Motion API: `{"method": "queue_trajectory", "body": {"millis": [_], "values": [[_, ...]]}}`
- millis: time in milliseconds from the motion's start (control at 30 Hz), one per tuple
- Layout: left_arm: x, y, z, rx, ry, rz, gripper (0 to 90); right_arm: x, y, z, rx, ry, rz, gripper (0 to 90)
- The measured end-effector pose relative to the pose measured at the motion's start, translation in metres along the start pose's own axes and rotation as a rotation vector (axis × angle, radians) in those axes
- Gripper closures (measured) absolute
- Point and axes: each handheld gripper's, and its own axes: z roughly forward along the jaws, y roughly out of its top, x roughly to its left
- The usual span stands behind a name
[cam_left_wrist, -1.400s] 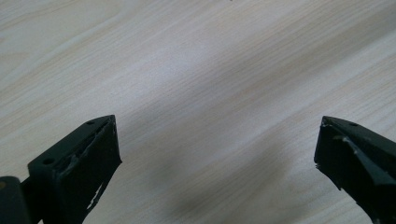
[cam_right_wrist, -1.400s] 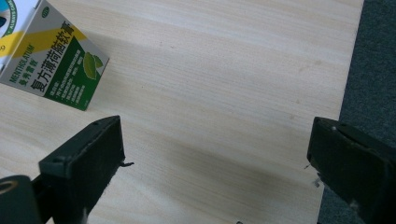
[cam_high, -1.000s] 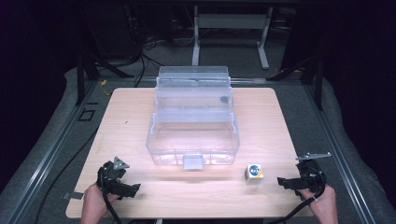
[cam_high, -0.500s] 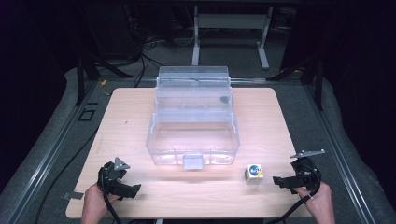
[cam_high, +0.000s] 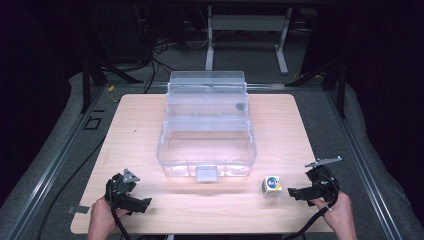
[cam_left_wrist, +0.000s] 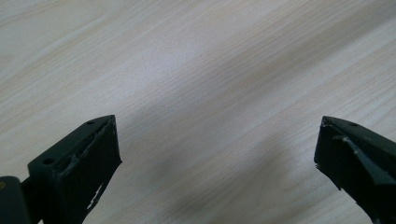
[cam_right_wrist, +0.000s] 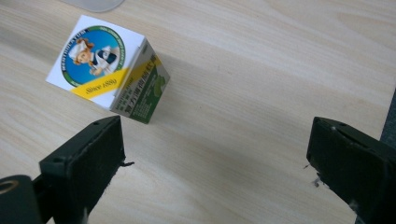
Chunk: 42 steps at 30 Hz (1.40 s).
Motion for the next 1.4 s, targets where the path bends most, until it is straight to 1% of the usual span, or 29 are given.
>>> {"method": "queue_trajectory", "body": {"millis": [33,67,100,133,167,200,267,300,367,400,567,600,700,767,867,900,933,967,1000,1067,1133,1167,1200,1233,1267,1300,1333,1367,1400], "values": [[0.000,0.000,0.000,0.001,-0.001,0.000,0.3,0.002,0.002,0.000,0.002,-0.009,-0.004,3.7],[0.000,0.000,0.000,0.001,-0.002,-0.002,0.3,0.003,0.005,-0.001,0.005,0.003,-0.012,3.7],[0.000,0.000,0.000,0.001,-0.002,-0.002,0.3,0.006,0.007,-0.002,0.015,-0.049,-0.021,3.7],[0.000,0.000,0.000,0.000,-0.002,0.000,0.3,0.005,0.009,-0.001,0.007,0.036,-0.023,3.7],[0.000,0.000,0.000,-0.001,0.002,0.003,0.2,0.009,0.012,-0.003,0.024,-0.047,-0.035,3.7],[0.000,0.000,0.000,0.000,0.002,0.002,0.3,0.006,0.013,-0.001,0.005,0.084,-0.035,3.7],[-0.001,0.000,0.000,0.000,-0.002,0.002,0.3,0.012,0.017,-0.002,0.026,-0.022,-0.045,3.7],[-0.001,0.000,0.000,-0.002,0.001,0.002,0.2,0.012,0.019,-0.002,0.026,0.002,-0.048,3.6],[-0.001,0.001,0.000,-0.002,-0.001,0.002,0.3,0.014,0.022,-0.002,0.037,-0.021,-0.056,3.6],[-0.001,0.001,0.000,-0.001,-0.003,0.002,0.2,0.014,0.023,-0.001,0.038,-0.011,-0.057,3.6],[-0.001,0.001,0.000,-0.001,-0.004,0.002,0.3,0.015,0.029,0.001,0.055,-0.016,-0.069,3.6],[-0.001,0.001,0.001,-0.002,-0.004,-0.002,0.3,0.015,0.030,0.001,0.056,-0.004,-0.069,3.6],[-0.001,0.001,0.002,0.000,-0.007,0.003,0.3,0.015,0.034,0.002,0.063,0.005,-0.062,3.5],[-0.001,0.001,0.001,0.001,-0.007,0.003,0.3,0.016,0.038,0.002,0.068,-0.009,-0.068,3.4],[-0.001,0.001,0.001,0.000,-0.004,-0.001,0.3,0.019,0.044,0.002,0.074,0.008,-0.075,3.2],[-0.001,0.001,0.001,0.000,-0.004,0.000,0.3,0.021,0.046,0.002,0.080,-0.010,-0.080,3.2],[-0.001,0.001,0.001,0.001,-0.006,0.002,0.2,0.021,0.048,0.003,0.079,0.023,-0.083,3.1],[-0.001,0.001,0.001,0.001,-0.006,0.006,0.3,0.023,0.051,0.003,0.089,-0.013,-0.090,3.0],[-0.001,0.001,0.001,0.003,-0.007,0.009,0.3,0.024,0.053,0.004,0.096,0.008,-0.092,2.9],[-0.001,0.001,0.001,0.004,-0.006,0.012,0.2,0.027,0.057,0.006,0.102,-0.001,-0.097,2.7],[-0.001,0.001,0.001,0.004,-0.007,0.013,0.3,0.029,0.062,0.007,0.109,0.035,-0.102,2.3],[-0.001,0.001,0.001,0.004,-0.007,0.013,0.3,0.031,0.064,0.007,0.113,0.012,-0.107,2.3],[-0.001,0.001,0.001,0.004,-0.006,0.013,0.3,0.033,0.066,0.008,0.117,0.011,-0.109,2.2],[-0.001,0.001,0.001,0.004,-0.007,0.013,0.3,0.034,0.068,0.009,0.120,0.014,-0.113,1.9],[-0.001,0.001,0.001,0.004,-0.007,0.013,0.3,0.035,0.070,0.011,0.126,0.034,-0.115,1.7],[-0.001,0.001,0.001,0.005,-0.007,0.014,0.3,0.037,0.071,0.012,0.137,0.019,-0.119,1.3],[-0.002,0.001,0.002,0.005,-0.008,0.010,0.3,0.040,0.073,0.014,0.149,-0.009,-0.131,0.9],[-0.002,0.001,0.002,0.003,-0.007,0.011,0.3,0.042,0.074,0.015,0.156,-0.013,-0.132,0.8],[-0.002,0.001,0.002,0.002,-0.006,0.011,0.3,0.042,0.075,0.018,0.154,0.025,-0.132,0.7]]}}
